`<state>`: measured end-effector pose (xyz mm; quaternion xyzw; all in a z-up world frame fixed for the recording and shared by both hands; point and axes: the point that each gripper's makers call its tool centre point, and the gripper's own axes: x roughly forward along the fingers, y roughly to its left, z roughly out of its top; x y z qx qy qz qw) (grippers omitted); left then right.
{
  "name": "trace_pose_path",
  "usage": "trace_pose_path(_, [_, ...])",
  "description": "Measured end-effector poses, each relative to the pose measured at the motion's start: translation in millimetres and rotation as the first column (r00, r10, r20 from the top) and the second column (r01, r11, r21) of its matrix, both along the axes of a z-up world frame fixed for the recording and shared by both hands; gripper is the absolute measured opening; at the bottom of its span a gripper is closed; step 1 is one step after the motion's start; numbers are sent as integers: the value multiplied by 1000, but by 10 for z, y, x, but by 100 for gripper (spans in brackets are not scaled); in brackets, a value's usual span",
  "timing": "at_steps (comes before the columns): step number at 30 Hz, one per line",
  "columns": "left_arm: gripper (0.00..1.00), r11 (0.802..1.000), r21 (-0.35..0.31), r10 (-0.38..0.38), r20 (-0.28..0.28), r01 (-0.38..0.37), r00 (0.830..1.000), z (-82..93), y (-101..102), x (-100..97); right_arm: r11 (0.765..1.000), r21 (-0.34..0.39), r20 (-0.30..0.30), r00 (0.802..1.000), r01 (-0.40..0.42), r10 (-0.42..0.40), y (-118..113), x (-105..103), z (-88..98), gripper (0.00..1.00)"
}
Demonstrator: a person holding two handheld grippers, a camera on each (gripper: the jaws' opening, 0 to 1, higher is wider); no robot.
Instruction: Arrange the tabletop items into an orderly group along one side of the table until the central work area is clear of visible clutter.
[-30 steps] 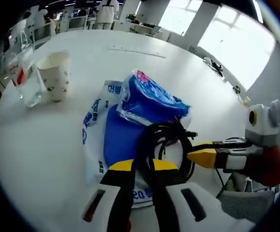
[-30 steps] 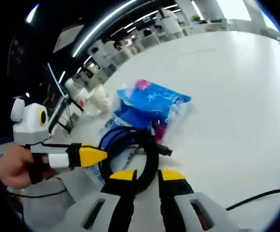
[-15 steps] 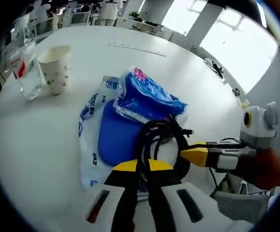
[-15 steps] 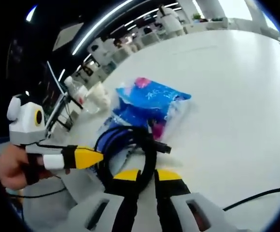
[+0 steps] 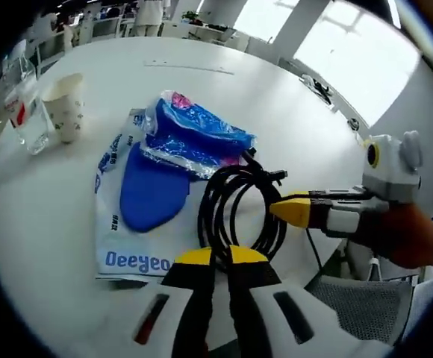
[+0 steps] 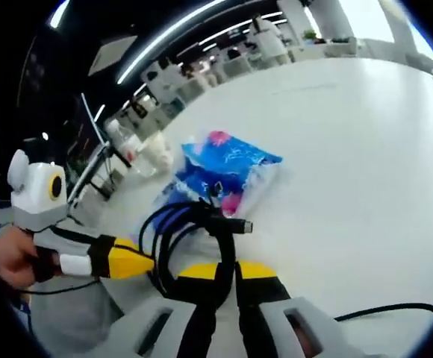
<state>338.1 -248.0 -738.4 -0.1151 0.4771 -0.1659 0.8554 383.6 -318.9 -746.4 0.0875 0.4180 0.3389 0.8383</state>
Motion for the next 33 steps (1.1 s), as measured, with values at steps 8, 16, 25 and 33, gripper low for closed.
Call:
trace_pose_path(8, [2,999,-15,-45,-8,45,999,19,-205,7,1000,-14,6,1000,-8,8,-202,18,29,4])
trace_pose_path(16, [3,991,-3,-136,-2,136,991,1,-503,74,999,-36,14,1000,3,-3,-471,124,39,4])
trace_pose_path(25, [3,984,-2,-178,-6,178,984,-65,-780,177,997,-79,2,1000,24,-24,-746,248,-17,4])
trace_pose_path(33, [3,993,-42,-113,-12,112,994,-124,-862,350,994,-108,7,1000,-4,5,-813,434,-36,4])
